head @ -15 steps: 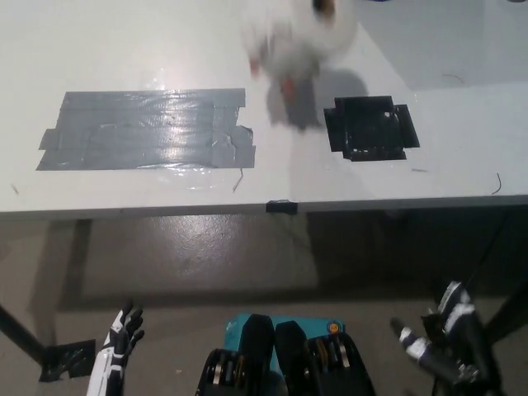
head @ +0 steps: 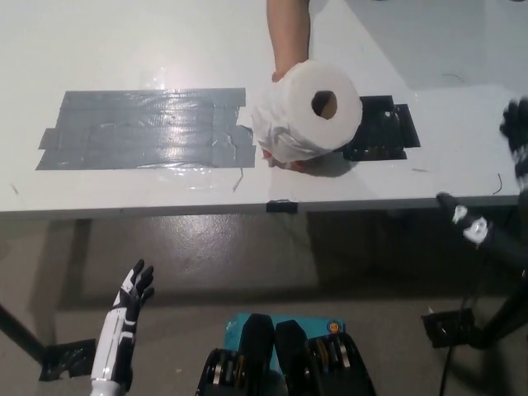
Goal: A person hands over a roll of toilet paper to the robot , and the robot inserts its right thumb into the hole in the centre to grab the roll, and then places it on the balck area on the desk.
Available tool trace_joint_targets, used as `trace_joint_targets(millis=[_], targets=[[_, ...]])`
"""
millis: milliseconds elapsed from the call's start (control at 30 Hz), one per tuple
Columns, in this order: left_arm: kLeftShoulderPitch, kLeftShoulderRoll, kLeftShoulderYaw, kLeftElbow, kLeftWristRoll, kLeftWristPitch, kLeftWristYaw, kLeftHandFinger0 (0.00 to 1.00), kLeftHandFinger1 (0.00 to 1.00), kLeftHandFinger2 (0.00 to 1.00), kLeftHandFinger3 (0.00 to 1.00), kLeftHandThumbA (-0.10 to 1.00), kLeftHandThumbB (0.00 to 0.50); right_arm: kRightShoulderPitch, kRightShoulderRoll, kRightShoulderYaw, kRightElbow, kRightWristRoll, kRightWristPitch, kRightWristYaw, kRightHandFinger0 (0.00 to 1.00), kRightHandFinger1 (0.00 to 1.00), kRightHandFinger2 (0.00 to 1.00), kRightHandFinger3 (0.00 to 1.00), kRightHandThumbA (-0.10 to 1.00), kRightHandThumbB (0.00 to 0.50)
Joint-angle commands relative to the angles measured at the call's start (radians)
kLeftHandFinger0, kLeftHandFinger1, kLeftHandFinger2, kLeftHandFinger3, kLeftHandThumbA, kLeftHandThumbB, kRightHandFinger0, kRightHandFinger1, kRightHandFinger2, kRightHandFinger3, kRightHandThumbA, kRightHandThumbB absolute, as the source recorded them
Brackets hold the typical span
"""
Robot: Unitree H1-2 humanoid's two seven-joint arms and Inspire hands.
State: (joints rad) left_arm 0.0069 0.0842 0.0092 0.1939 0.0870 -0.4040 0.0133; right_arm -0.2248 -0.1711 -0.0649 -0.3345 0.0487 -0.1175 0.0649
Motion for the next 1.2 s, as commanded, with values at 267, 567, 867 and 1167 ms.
trace_joint_targets(millis=[267, 567, 867, 1167], targets=[[-0.027, 0.011, -0.001, -0.026, 0.034, -0.006, 0.006, 1.0, 1.0, 1.0, 1.0, 1.0, 0.179, -0.449, -0.283, 0.12, 0.183, -0.013, 0.419, 0.235, 1.0, 1.0, 1.0, 1.0, 0.9, 0.274], [-0.004, 0.002, -0.013, -0.035, 0.031, 0.004, -0.006, 1.0, 1.0, 1.0, 1.0, 1.0, 0.182, -0.886, -0.347, 0.363, 0.661, -0.066, 0.51, 0.491, 1.0, 1.0, 1.0, 1.0, 0.97, 0.395], [-0.003, -0.008, -0.02, 0.006, 0.029, 0.003, -0.008, 1.0, 1.0, 1.0, 1.0, 1.0, 0.219, -1.099, -0.216, 0.504, 1.115, -0.159, 0.426, 0.479, 1.0, 1.0, 1.0, 1.0, 0.93, 0.362], [-0.006, -0.012, -0.044, 0.057, 0.047, -0.039, -0.004, 1.0, 1.0, 1.0, 1.0, 1.0, 0.174, -1.175, -0.131, 0.581, 1.377, -0.231, 0.276, 0.421, 1.0, 1.0, 1.0, 1.0, 0.9, 0.278]])
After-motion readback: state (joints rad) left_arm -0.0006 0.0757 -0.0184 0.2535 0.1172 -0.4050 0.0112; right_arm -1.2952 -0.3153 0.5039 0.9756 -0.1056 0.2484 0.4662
